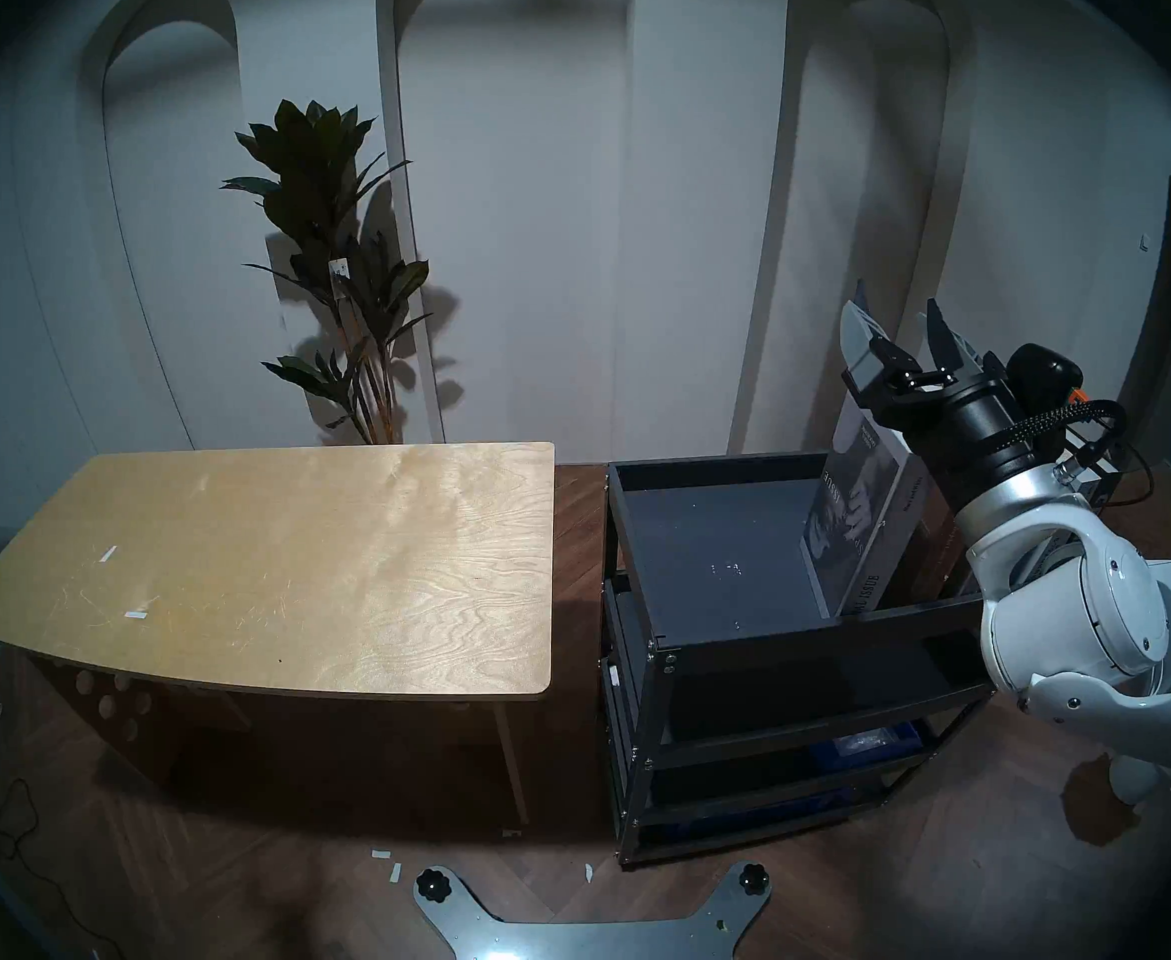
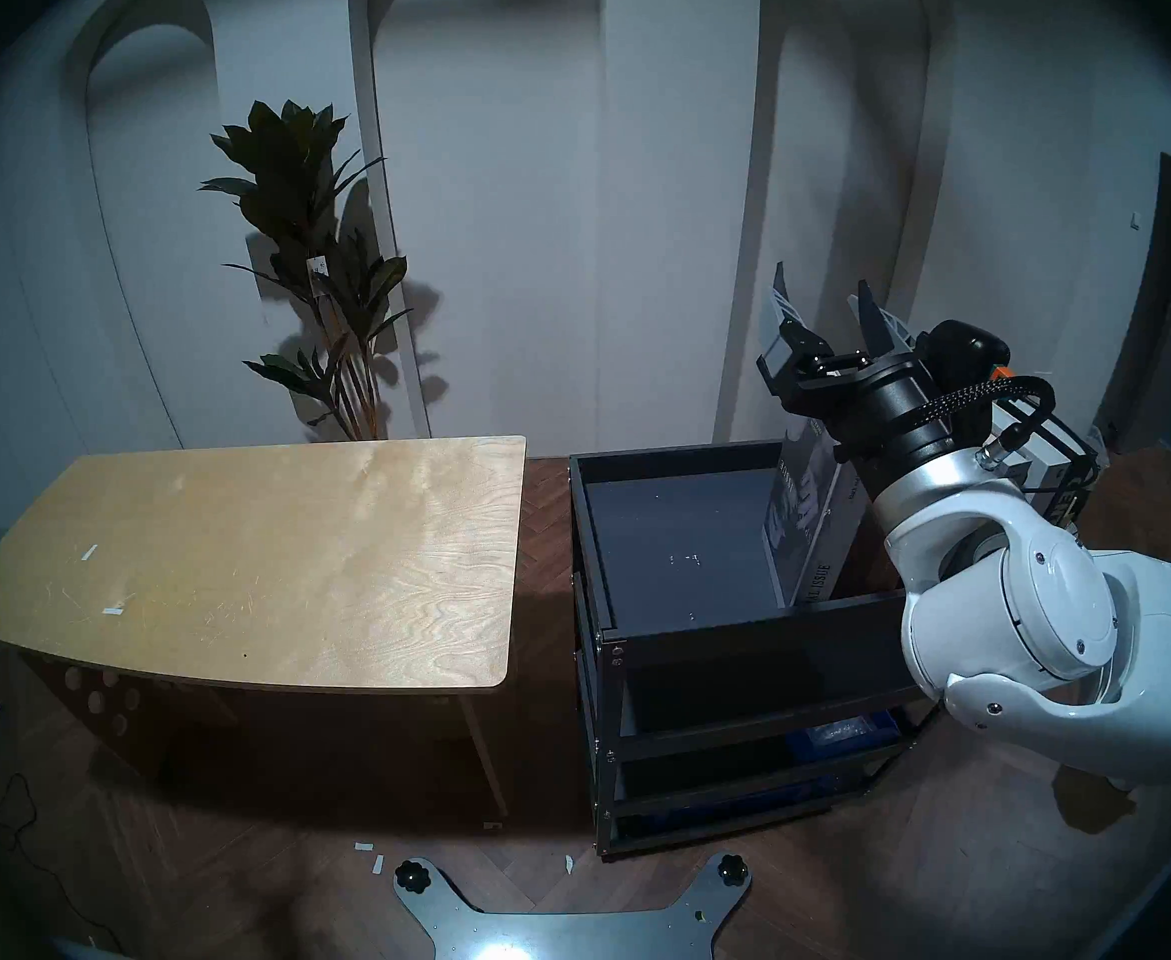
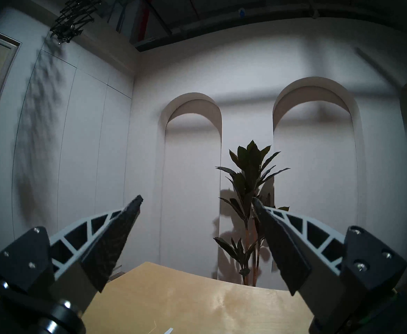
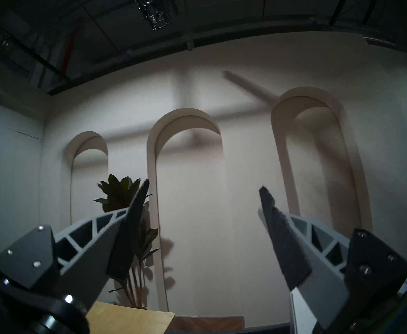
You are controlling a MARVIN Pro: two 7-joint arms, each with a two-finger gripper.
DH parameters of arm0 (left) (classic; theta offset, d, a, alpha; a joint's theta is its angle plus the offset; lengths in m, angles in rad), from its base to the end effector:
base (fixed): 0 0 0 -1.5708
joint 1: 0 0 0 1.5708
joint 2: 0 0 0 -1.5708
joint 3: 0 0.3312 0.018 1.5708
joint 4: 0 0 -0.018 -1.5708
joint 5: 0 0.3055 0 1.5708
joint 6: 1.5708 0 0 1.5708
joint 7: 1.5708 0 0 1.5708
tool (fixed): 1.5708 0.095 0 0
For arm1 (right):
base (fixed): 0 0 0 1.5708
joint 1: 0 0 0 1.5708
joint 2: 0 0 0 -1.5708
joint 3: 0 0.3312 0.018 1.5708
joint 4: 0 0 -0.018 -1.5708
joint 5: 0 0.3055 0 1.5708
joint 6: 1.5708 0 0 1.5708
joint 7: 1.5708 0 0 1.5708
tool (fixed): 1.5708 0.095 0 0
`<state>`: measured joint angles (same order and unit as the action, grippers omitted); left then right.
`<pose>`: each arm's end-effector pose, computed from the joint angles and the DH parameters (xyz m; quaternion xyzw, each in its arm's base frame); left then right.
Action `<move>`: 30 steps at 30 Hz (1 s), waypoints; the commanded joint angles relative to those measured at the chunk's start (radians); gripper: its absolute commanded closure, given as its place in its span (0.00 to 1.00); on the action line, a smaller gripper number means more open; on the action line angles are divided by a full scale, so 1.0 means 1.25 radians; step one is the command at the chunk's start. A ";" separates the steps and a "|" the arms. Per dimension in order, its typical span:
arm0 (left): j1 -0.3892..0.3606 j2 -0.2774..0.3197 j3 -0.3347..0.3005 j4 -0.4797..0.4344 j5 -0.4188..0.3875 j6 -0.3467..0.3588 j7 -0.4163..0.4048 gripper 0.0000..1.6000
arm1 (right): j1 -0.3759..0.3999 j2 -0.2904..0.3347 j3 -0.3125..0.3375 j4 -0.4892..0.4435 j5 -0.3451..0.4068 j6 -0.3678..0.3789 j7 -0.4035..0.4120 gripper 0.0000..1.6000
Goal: Move the books from the display table onto the shelf, standing them upright with spines facing out and tallest at one end
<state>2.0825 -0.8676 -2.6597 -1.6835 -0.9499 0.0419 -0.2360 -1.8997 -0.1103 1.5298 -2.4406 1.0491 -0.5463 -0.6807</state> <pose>0.1854 0.4605 -0.0904 -0.5654 -0.1367 -0.7969 0.1631 0.2943 -0.0873 -0.0565 -0.5491 -0.0320 -0.8221 0.1467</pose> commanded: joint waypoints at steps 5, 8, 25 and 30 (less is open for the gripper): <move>0.015 -0.045 -0.042 -0.058 -0.031 0.004 -0.045 0.00 | -0.022 -0.017 -0.080 -0.002 -0.005 -0.030 0.093 0.00; 0.035 -0.066 -0.022 -0.076 -0.032 0.008 -0.068 0.00 | -0.032 -0.034 -0.120 -0.002 -0.008 -0.034 0.123 0.00; 0.099 -0.124 0.023 -0.147 -0.020 -0.003 -0.178 0.00 | -0.051 -0.128 -0.274 -0.002 -0.039 -0.035 0.230 0.00; 0.124 -0.144 0.031 -0.165 -0.004 -0.008 -0.218 0.00 | -0.057 -0.171 -0.333 -0.002 -0.055 -0.029 0.255 0.00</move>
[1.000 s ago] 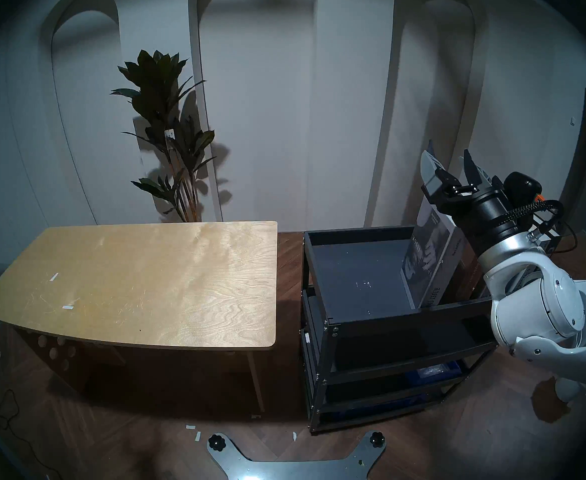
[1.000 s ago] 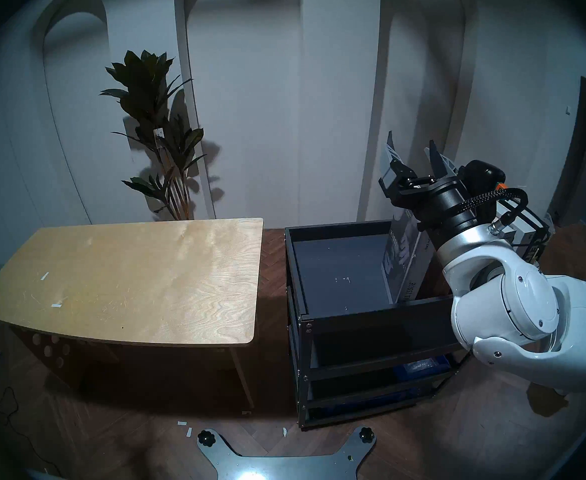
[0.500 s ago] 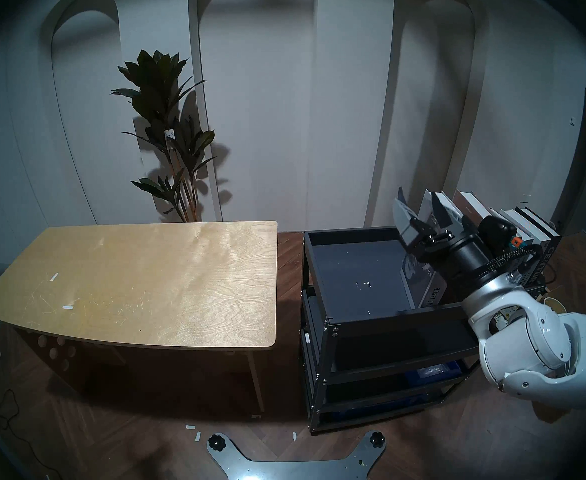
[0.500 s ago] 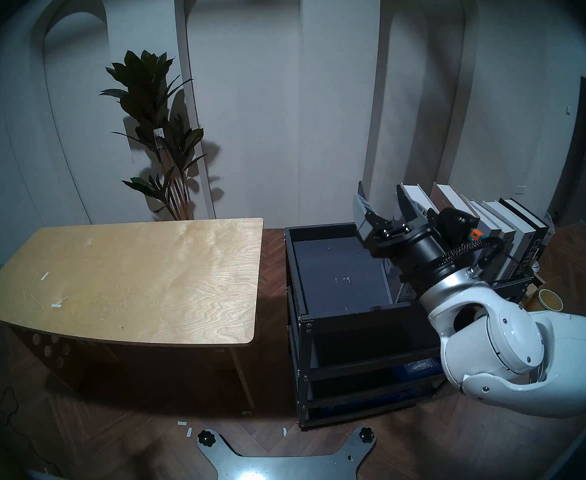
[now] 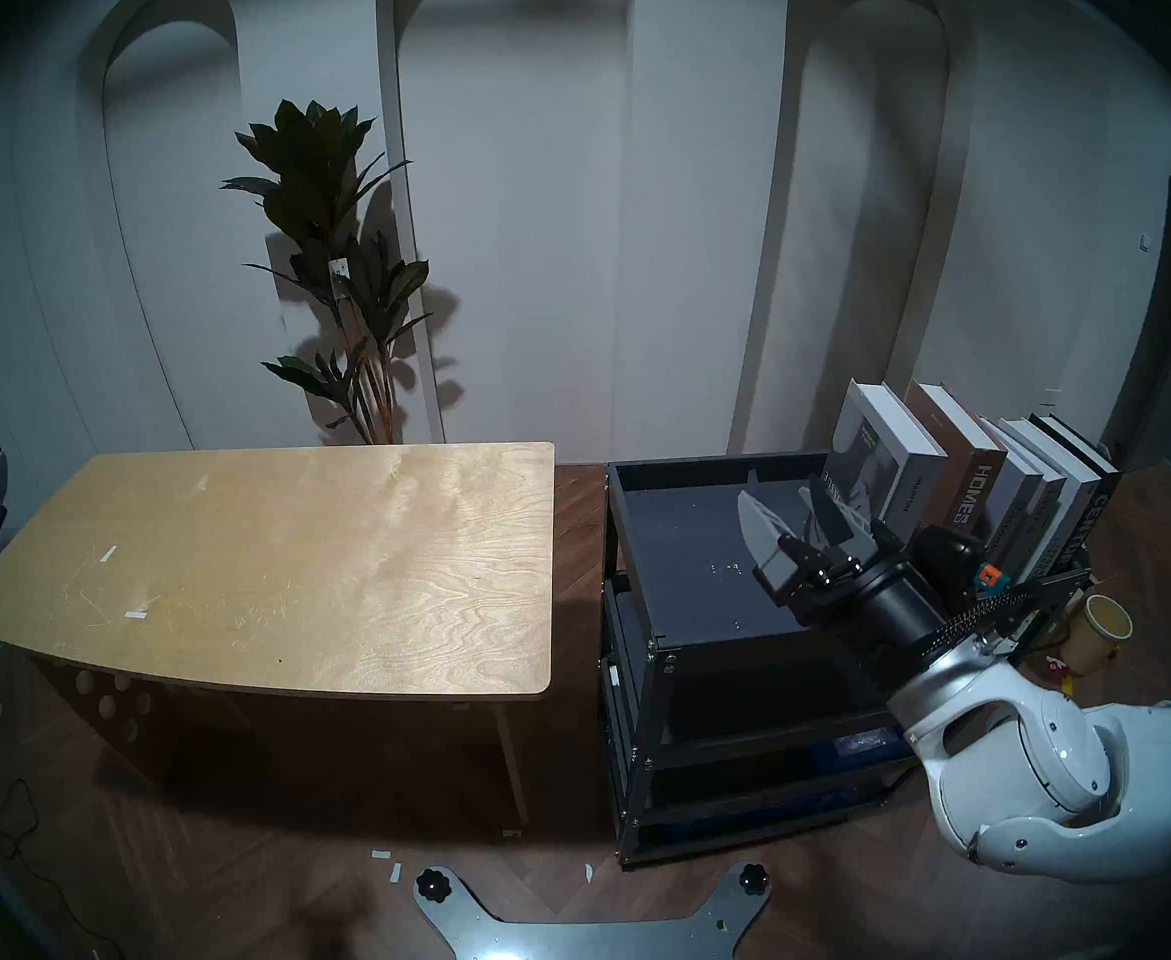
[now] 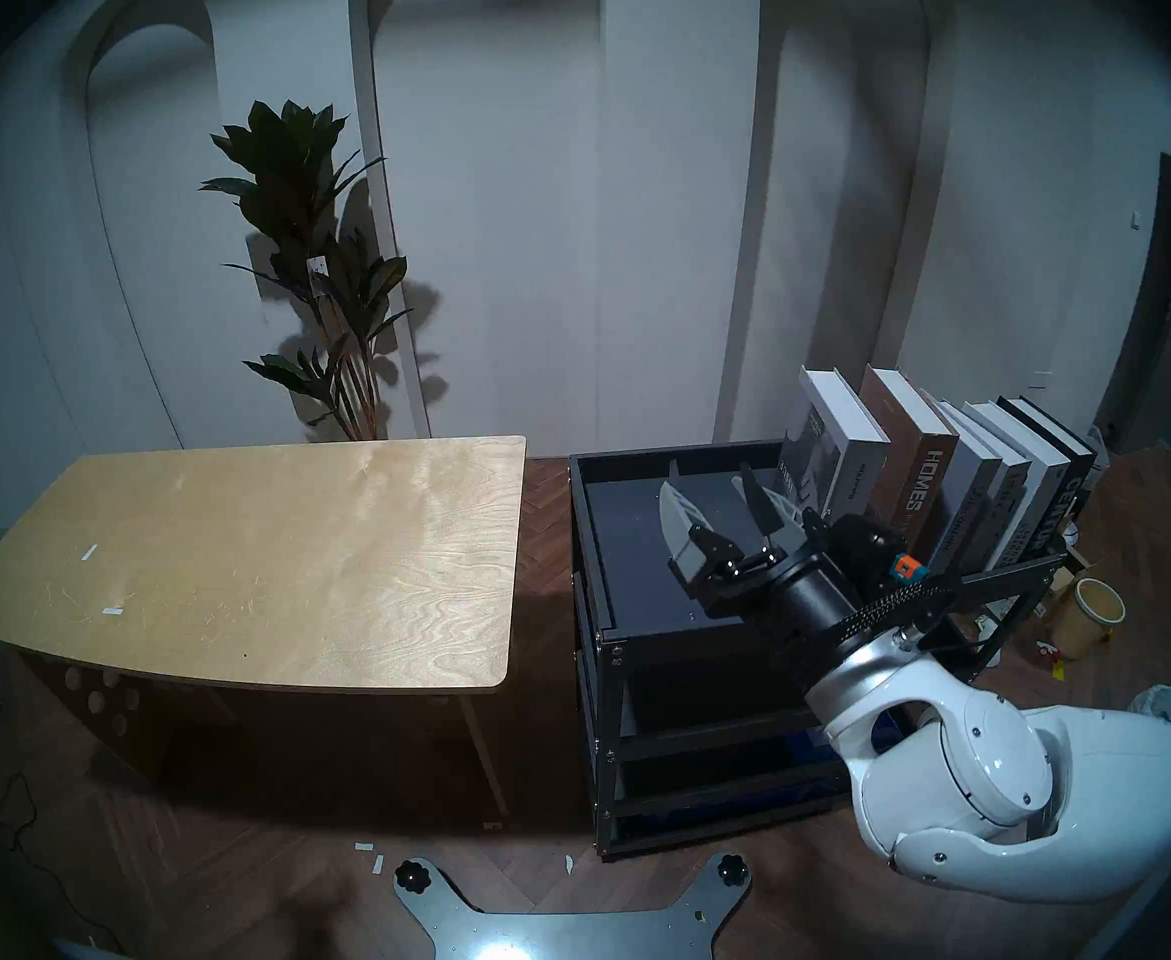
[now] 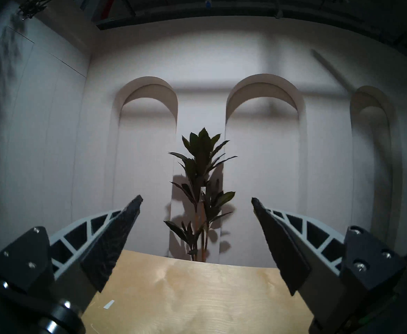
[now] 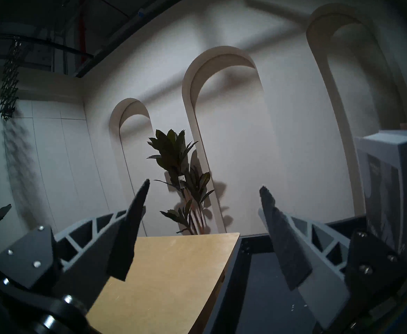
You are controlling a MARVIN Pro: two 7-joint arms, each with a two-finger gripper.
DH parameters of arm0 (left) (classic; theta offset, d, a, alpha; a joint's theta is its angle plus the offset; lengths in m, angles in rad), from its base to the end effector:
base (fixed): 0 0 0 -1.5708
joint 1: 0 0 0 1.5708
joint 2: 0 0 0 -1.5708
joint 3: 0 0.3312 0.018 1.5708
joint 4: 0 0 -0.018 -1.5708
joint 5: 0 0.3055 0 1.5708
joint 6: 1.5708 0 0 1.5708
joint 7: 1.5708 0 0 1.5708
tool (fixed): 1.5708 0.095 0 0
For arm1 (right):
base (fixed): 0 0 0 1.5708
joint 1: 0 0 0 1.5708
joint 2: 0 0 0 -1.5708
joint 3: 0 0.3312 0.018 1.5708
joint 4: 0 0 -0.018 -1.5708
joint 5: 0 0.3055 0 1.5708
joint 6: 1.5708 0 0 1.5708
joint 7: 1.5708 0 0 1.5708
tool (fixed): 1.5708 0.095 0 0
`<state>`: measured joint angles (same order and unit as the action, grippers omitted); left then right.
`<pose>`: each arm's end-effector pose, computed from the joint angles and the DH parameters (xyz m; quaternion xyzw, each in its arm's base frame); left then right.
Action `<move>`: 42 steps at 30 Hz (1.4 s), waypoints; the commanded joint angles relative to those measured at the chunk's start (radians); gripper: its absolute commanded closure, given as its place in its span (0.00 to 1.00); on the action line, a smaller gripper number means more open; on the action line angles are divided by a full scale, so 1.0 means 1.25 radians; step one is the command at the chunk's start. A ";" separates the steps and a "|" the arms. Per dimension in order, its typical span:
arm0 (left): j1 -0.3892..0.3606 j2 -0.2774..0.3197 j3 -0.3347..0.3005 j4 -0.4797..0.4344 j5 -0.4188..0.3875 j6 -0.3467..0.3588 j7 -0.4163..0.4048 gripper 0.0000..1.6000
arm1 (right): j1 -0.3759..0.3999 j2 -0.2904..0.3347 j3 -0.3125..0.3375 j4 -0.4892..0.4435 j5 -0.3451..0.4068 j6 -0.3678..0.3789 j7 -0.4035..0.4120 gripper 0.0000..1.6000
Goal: Move the books from the display table onto the shelf, standing them upright with spines facing out and tallest at one end
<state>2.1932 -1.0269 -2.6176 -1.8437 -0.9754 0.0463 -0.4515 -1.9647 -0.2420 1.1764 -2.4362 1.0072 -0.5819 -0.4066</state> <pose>0.1696 0.3879 -0.1383 -0.6090 -0.0606 -0.7891 0.0533 0.2368 -0.0445 -0.1686 -0.6417 -0.0477 -0.7098 0.2867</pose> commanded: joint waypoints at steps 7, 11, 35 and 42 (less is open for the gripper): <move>0.061 -0.048 0.001 -0.053 0.029 -0.020 -0.103 0.00 | -0.007 -0.133 -0.132 -0.006 -0.051 0.010 0.053 0.00; 0.068 -0.058 -0.009 -0.066 0.029 -0.028 -0.136 0.00 | -0.006 -0.167 -0.174 -0.006 -0.070 0.019 0.057 0.00; 0.140 -0.154 -0.075 -0.112 -0.027 -0.060 -0.414 0.00 | 0.070 -0.374 -0.298 0.114 -0.289 0.144 -0.108 0.00; 0.137 -0.163 -0.042 -0.115 -0.023 -0.085 -0.484 0.00 | 0.103 -0.435 -0.312 0.176 -0.395 0.168 -0.171 0.00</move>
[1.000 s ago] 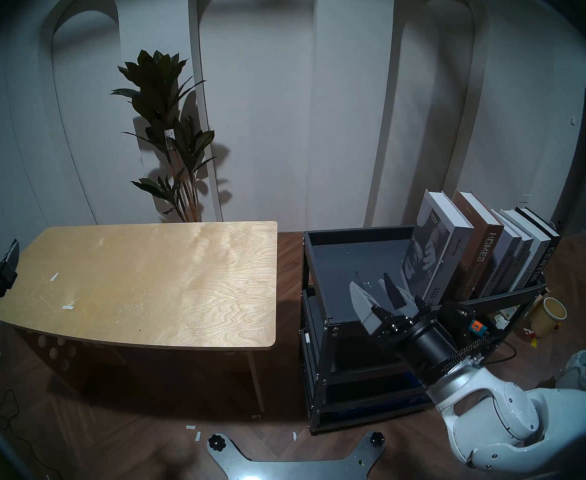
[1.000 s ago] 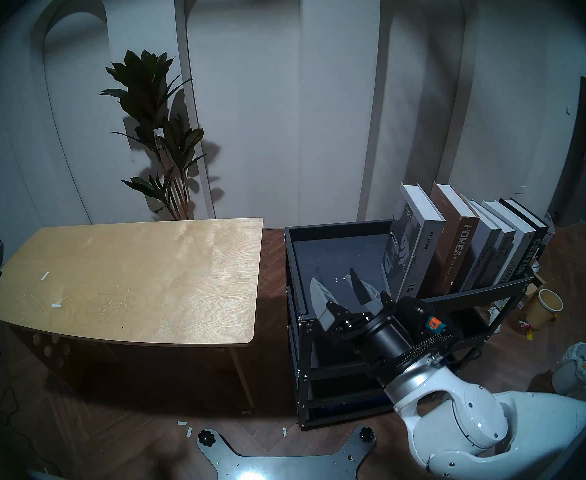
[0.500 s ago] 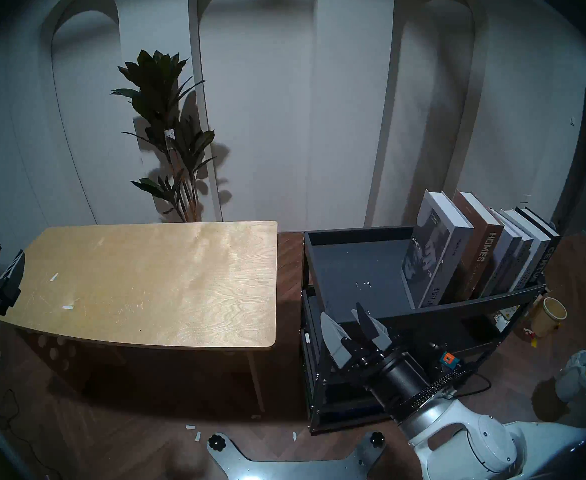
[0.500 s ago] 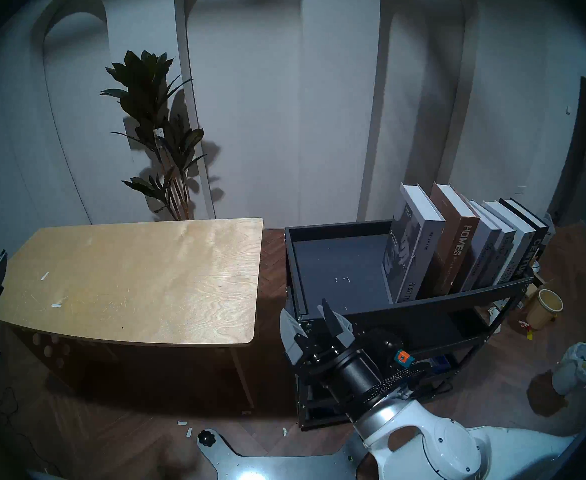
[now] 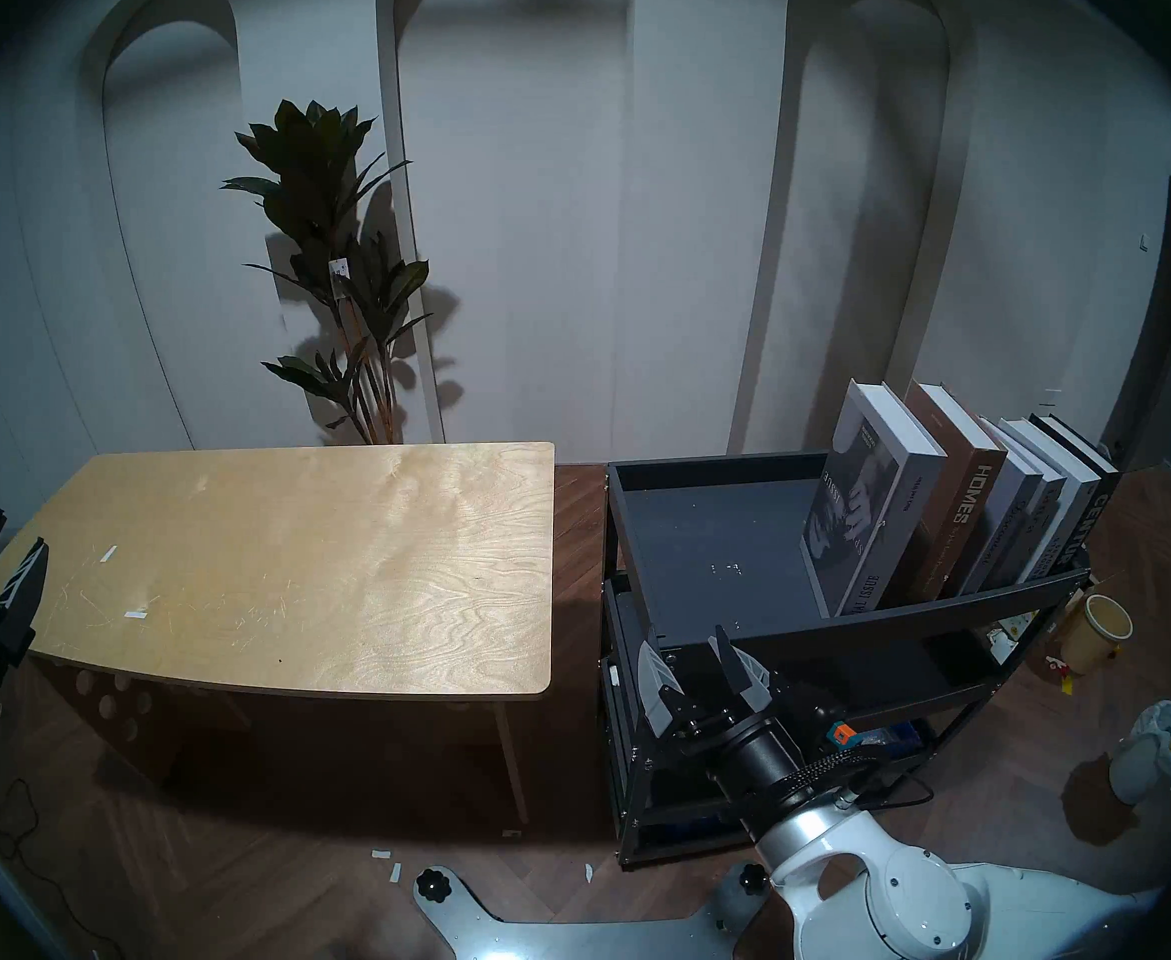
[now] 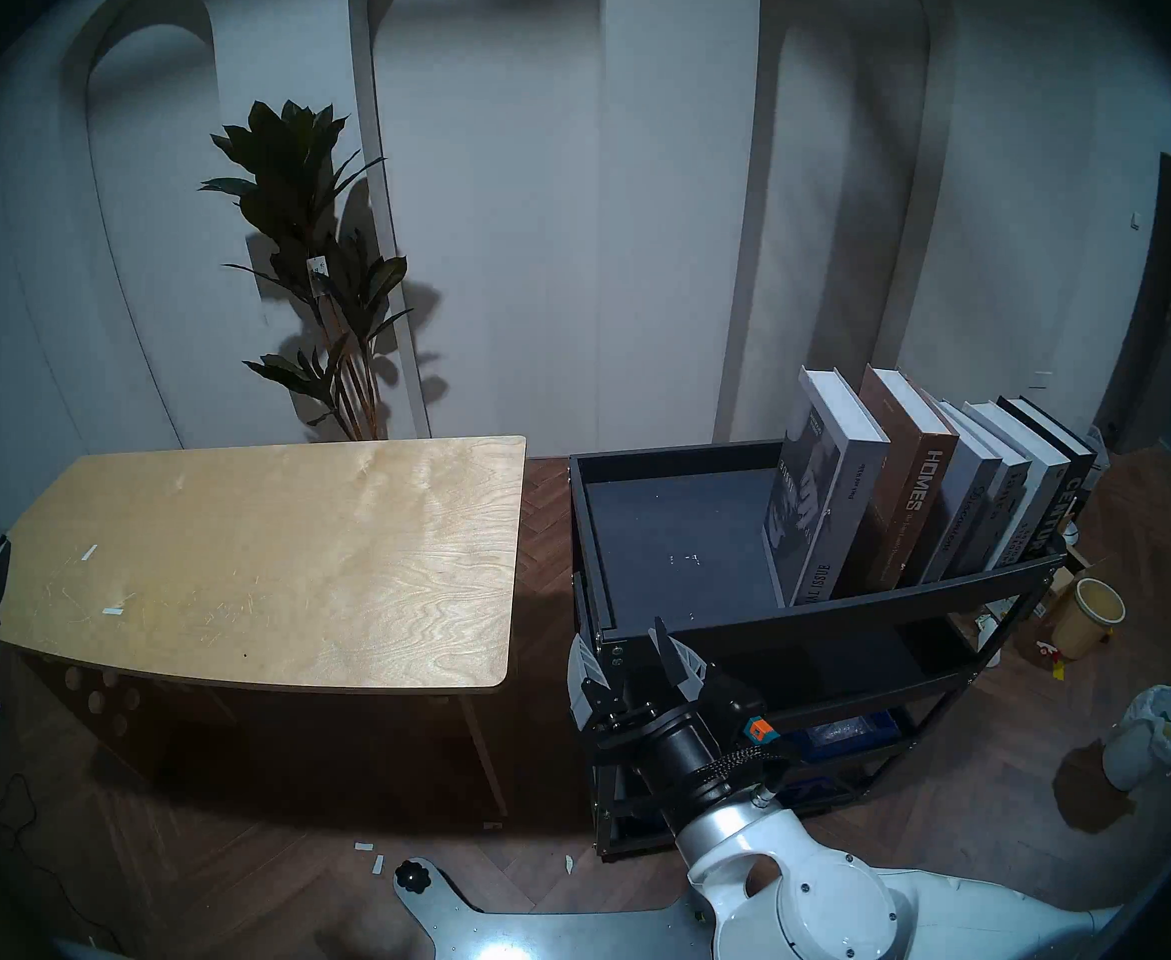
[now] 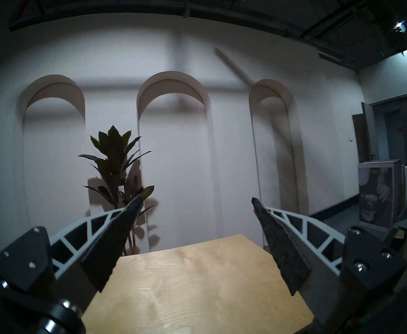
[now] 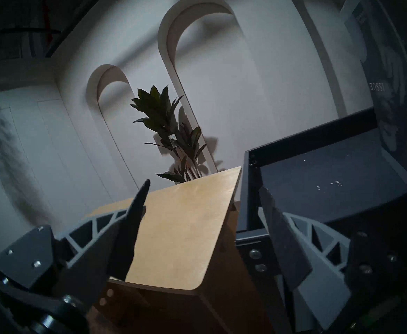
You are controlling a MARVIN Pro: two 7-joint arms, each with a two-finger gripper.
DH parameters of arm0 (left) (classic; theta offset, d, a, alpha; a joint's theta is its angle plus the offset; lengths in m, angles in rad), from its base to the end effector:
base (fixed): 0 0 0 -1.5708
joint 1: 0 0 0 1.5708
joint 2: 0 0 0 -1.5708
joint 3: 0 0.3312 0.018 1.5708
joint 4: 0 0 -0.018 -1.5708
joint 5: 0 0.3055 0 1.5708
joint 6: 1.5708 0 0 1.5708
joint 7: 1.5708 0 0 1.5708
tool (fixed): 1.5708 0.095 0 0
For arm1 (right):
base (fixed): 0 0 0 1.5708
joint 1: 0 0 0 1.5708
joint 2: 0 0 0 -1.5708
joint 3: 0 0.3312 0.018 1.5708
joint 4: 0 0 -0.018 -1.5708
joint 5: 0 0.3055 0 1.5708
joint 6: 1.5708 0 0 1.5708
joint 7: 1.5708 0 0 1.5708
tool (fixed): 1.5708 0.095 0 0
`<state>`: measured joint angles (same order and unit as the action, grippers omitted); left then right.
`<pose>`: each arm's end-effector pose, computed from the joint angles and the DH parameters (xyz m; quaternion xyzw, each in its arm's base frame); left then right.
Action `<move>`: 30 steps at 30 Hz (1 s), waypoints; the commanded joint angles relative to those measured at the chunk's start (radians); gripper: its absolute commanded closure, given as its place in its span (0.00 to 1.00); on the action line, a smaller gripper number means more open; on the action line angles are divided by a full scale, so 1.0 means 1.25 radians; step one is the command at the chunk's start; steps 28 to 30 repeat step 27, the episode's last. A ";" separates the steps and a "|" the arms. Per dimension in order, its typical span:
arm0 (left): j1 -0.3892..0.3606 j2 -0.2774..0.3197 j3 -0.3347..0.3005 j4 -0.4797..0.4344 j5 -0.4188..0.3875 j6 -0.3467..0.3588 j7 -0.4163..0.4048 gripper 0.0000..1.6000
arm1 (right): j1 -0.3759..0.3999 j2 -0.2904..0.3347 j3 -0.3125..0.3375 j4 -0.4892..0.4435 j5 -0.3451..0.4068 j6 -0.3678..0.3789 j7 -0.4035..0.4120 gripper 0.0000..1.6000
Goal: Move the books from the display table onto the shelf, standing them upright with spines facing out and tallest at one end
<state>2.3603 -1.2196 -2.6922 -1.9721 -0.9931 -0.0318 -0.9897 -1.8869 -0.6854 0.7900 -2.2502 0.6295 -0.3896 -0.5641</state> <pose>0.0973 0.3104 -0.1574 0.6104 -0.1238 0.7786 0.0764 0.1937 0.0339 -0.2910 -0.7129 -0.0022 -0.6565 0.2463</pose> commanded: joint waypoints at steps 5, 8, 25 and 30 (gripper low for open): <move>-0.014 -0.008 0.038 -0.022 -0.014 -0.039 -0.075 0.00 | 0.053 -0.102 -0.010 0.051 -0.157 0.021 -0.079 0.00; -0.026 -0.009 0.046 -0.037 -0.035 -0.044 -0.097 0.00 | 0.060 -0.115 -0.017 0.069 -0.215 0.027 -0.106 0.00; 0.013 -0.081 -0.010 -0.062 -0.137 -0.012 -0.190 0.00 | 0.066 -0.111 -0.047 0.116 -0.343 0.015 -0.136 0.00; 0.023 -0.096 -0.025 -0.061 -0.150 -0.005 -0.209 0.00 | 0.060 -0.102 -0.051 0.120 -0.352 0.006 -0.140 0.00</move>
